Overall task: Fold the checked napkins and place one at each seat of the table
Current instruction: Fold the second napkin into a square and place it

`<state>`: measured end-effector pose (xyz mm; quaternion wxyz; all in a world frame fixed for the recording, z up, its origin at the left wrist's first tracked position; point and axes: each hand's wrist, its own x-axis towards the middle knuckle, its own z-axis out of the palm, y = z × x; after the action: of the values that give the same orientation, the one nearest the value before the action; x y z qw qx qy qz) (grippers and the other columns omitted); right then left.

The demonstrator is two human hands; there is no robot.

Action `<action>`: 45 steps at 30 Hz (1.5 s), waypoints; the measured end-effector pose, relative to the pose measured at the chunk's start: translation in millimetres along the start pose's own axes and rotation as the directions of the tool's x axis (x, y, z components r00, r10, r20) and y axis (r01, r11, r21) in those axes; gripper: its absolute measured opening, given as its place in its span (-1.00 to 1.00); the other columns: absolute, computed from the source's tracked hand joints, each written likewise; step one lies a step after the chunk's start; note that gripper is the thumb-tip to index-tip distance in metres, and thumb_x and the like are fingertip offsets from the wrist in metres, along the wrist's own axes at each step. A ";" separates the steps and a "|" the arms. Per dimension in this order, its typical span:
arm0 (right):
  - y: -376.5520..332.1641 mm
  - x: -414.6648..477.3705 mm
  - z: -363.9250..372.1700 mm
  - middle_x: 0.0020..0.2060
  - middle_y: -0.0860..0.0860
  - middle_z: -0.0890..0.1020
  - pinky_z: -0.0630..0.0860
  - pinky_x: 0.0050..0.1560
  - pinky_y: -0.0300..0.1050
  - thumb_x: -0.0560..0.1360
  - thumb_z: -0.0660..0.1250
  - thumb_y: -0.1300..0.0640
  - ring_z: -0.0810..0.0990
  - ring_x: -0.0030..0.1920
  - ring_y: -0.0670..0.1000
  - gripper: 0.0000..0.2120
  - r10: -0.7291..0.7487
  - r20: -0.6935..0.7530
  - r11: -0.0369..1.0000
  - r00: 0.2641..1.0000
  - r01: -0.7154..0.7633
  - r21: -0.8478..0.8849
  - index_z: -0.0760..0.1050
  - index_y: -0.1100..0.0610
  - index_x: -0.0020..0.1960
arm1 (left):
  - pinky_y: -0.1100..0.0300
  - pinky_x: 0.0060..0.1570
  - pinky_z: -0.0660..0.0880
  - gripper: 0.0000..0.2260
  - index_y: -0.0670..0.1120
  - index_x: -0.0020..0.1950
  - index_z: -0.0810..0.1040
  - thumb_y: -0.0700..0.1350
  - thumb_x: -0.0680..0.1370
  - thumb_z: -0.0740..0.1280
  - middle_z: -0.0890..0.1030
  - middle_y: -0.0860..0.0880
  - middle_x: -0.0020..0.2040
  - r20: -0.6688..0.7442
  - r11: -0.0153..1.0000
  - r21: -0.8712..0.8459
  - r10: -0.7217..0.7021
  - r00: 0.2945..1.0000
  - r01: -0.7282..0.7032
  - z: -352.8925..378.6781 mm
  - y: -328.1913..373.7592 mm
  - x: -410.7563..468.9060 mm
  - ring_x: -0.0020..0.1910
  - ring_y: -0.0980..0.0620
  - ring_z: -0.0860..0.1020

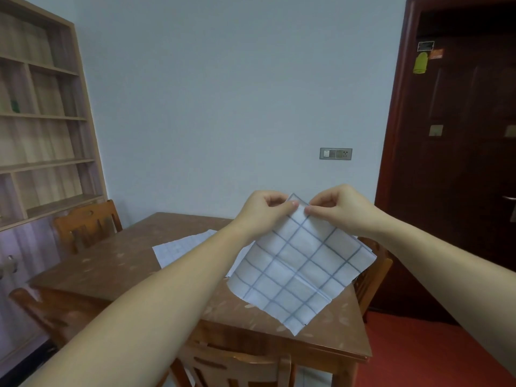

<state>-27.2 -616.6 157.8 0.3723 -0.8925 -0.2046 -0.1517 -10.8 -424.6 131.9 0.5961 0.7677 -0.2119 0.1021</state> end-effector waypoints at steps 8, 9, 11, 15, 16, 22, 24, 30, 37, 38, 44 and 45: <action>17.2 -4.3 -8.8 -0.13 0.03 0.72 0.58 0.02 0.00 0.54 0.39 0.09 0.67 -0.07 0.07 -0.84 0.030 0.084 0.968 0.996 -0.008 -0.251 0.69 0.16 -0.04 | 0.36 -0.33 0.41 -0.85 -0.07 -0.20 0.65 -0.09 0.56 0.39 0.57 0.11 -0.37 -0.192 0.998 -0.046 -0.038 0.981 0.030 -19.8 -12.2 3.7 -0.39 0.20 0.48; 19.3 -4.8 -9.3 -0.14 0.04 0.72 0.58 -0.01 -0.02 0.54 0.38 0.09 0.67 -0.09 0.09 -0.84 0.043 0.093 0.965 0.995 -0.017 -0.261 0.69 0.16 -0.04 | 0.36 -0.34 0.40 -0.84 -0.06 -0.21 0.65 -0.10 0.56 0.38 0.57 0.12 -0.37 -0.217 0.998 -0.057 -0.035 0.976 0.024 -22.4 -12.9 4.0 -0.40 0.20 0.48; 23.5 -6.4 -10.2 -0.15 0.02 0.72 0.55 -0.11 -0.16 0.55 0.36 0.10 0.67 -0.13 0.04 -0.83 0.057 0.105 0.962 0.993 -0.027 -0.273 0.69 0.16 -0.03 | 0.36 -0.35 0.39 -0.82 -0.06 -0.23 0.64 -0.10 0.56 0.38 0.56 0.13 -0.39 -0.257 0.998 -0.064 -0.024 0.966 0.008 -27.1 -14.6 4.5 -0.40 0.21 0.47; 27.3 -5.2 -8.8 -0.09 0.06 0.72 0.53 -0.21 -0.35 0.56 0.35 0.11 0.63 -0.15 -0.08 -0.84 0.091 -0.009 0.996 0.996 -0.091 0.007 0.67 0.15 -0.01 | 0.33 -0.31 0.47 -0.85 -0.08 -0.18 0.65 -0.10 0.57 0.37 0.63 0.06 -0.32 -0.301 0.993 -0.122 -0.035 0.953 -0.002 -28.6 -14.4 3.5 -0.35 0.16 0.55; 28.8 -4.3 -7.6 -0.06 0.08 0.71 0.56 -0.19 -0.30 0.53 0.39 0.07 0.64 -0.10 -0.03 -0.85 0.128 -0.032 0.984 0.991 -0.123 0.130 0.67 0.13 0.00 | 0.35 -0.36 0.46 -0.85 -0.07 -0.18 0.64 -0.10 0.57 0.37 0.63 0.07 -0.34 -0.312 0.988 -0.153 -0.051 0.949 0.003 -27.2 -13.5 3.5 -0.39 0.18 0.55; 27.3 -3.1 -3.0 -0.22 0.18 0.62 0.55 0.12 0.25 0.52 0.42 0.16 0.58 -0.17 0.13 -0.81 0.146 -0.046 0.899 0.988 -0.113 0.422 0.62 0.32 -0.10 | 0.30 -0.43 0.49 -0.88 -0.08 -0.06 0.64 -0.05 0.56 0.38 0.66 0.03 -0.26 -0.274 0.932 -0.358 -0.170 0.947 0.064 -25.0 -7.6 2.6 -0.35 0.13 0.61; 23.3 -1.7 -5.6 -0.15 0.24 0.66 0.59 0.07 0.12 0.55 0.37 0.21 0.62 -0.11 0.17 -0.82 0.164 -0.066 0.854 0.984 -0.109 0.508 0.62 0.34 -0.05 | 0.19 -0.30 0.57 -0.86 -0.10 -0.01 0.65 -0.05 0.53 0.41 0.70 -0.05 -0.12 -0.170 0.885 -0.457 -0.183 0.968 0.087 -26.5 -10.1 1.0 -0.21 0.03 0.66; 20.8 4.5 -15.5 -0.02 0.21 0.71 0.60 0.03 0.03 0.54 0.37 0.17 0.67 -0.05 0.15 -0.75 0.251 -0.067 0.748 0.966 -0.150 0.647 0.62 0.33 0.11 | 0.12 -0.08 0.61 -0.86 -0.11 0.03 0.65 -0.18 0.48 0.45 0.72 -0.04 -0.01 0.128 0.946 -0.207 -0.229 0.965 0.251 -25.3 -20.9 -9.8 -0.03 -0.01 0.68; 32.8 0.9 -13.8 0.20 0.16 0.64 0.47 0.30 0.19 0.35 0.48 -0.16 0.59 0.23 0.18 -0.37 0.299 0.058 0.640 0.953 -0.245 0.728 0.54 0.19 0.29 | 0.11 -0.03 0.61 -0.85 -0.16 0.05 0.65 -0.15 0.51 0.43 0.72 -0.09 0.00 0.075 0.937 -0.250 -0.231 0.970 0.242 -19.9 -27.3 -9.1 -0.01 -0.03 0.69; 36.1 -1.6 -10.2 0.24 0.14 0.61 0.47 0.30 0.19 0.29 0.50 -0.19 0.58 0.27 0.17 -0.29 0.295 0.137 0.646 0.946 -0.303 0.700 0.52 0.16 0.32 | 0.12 -0.04 0.62 -0.82 -0.18 0.08 0.64 -0.14 0.52 0.43 0.71 -0.10 0.01 0.056 0.936 -0.264 -0.228 0.972 0.234 -19.6 -26.8 -8.2 -0.01 -0.03 0.69; 41.6 -17.2 5.3 -0.01 0.14 0.73 0.64 -0.10 -0.04 0.47 0.44 0.23 0.72 -0.02 0.12 -0.76 0.257 0.243 0.807 0.935 -0.346 0.479 0.60 0.26 0.12 | 0.10 -0.02 0.61 -0.79 -0.18 0.11 0.63 -0.10 0.55 0.40 0.71 -0.10 0.03 0.005 0.910 -0.341 -0.248 0.969 0.235 -23.5 -30.7 -7.5 0.03 -0.04 0.67; 41.6 -17.6 5.4 -0.03 0.14 0.73 0.65 -0.10 -0.05 0.48 0.44 0.26 0.73 -0.03 0.12 -0.78 0.260 0.230 0.814 0.938 -0.340 0.470 0.61 0.26 0.12 | 0.11 -0.06 0.61 -0.81 -0.13 0.09 0.64 -0.06 0.56 0.38 0.72 -0.06 0.01 0.036 0.914 -0.318 -0.254 0.967 0.252 -24.7 -30.4 -9.3 0.01 -0.01 0.68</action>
<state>-22.0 -643.7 121.6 0.5942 -0.7942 -0.1216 0.0374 -3.0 -393.0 108.2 0.7216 0.6813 -0.1228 -0.0091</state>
